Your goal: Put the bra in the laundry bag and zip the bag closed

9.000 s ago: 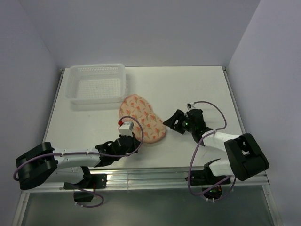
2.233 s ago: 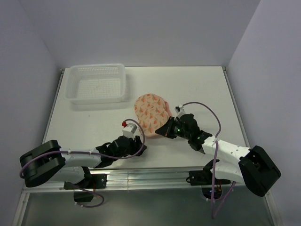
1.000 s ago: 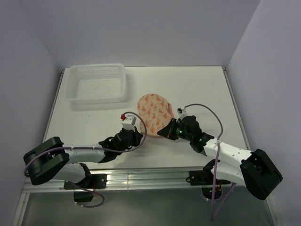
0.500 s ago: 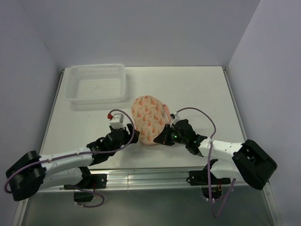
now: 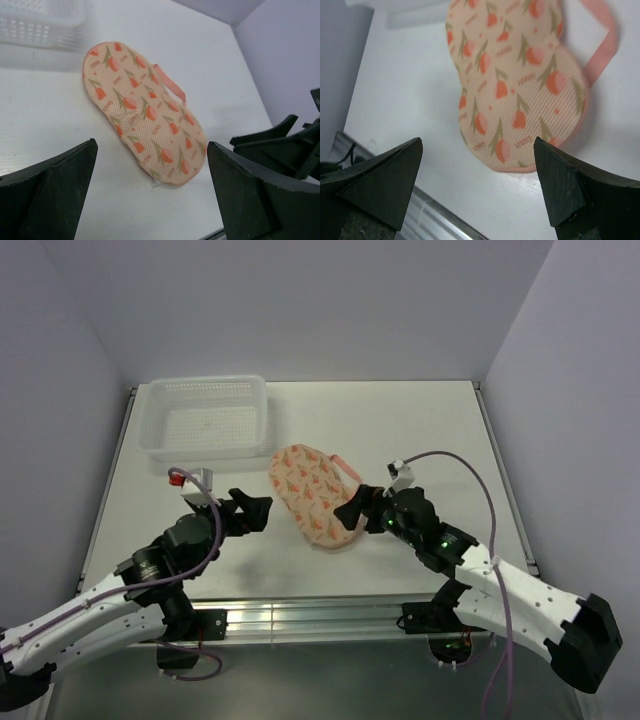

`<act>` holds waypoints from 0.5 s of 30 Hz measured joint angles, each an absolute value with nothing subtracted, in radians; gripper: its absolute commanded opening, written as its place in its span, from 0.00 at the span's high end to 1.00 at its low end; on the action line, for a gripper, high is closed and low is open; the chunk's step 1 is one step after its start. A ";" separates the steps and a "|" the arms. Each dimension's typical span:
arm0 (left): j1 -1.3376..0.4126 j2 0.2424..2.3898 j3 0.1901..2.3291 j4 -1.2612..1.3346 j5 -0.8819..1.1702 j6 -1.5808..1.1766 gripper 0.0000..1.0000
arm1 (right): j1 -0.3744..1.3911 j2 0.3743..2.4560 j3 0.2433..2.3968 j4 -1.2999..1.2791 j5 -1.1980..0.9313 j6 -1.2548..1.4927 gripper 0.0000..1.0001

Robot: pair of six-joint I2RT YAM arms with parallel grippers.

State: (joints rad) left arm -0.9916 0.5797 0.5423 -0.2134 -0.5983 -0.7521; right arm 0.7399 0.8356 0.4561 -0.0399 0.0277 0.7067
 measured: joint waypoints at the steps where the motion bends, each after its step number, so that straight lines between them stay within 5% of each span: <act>1: -0.992 0.559 0.561 -0.229 -0.587 -0.738 0.01 | 0.740 0.806 0.474 -0.068 0.061 0.689 0.00; 15: -0.992 0.483 0.791 -0.303 -0.470 -0.565 0.01 | 0.740 0.343 0.667 -0.270 0.498 0.498 0.00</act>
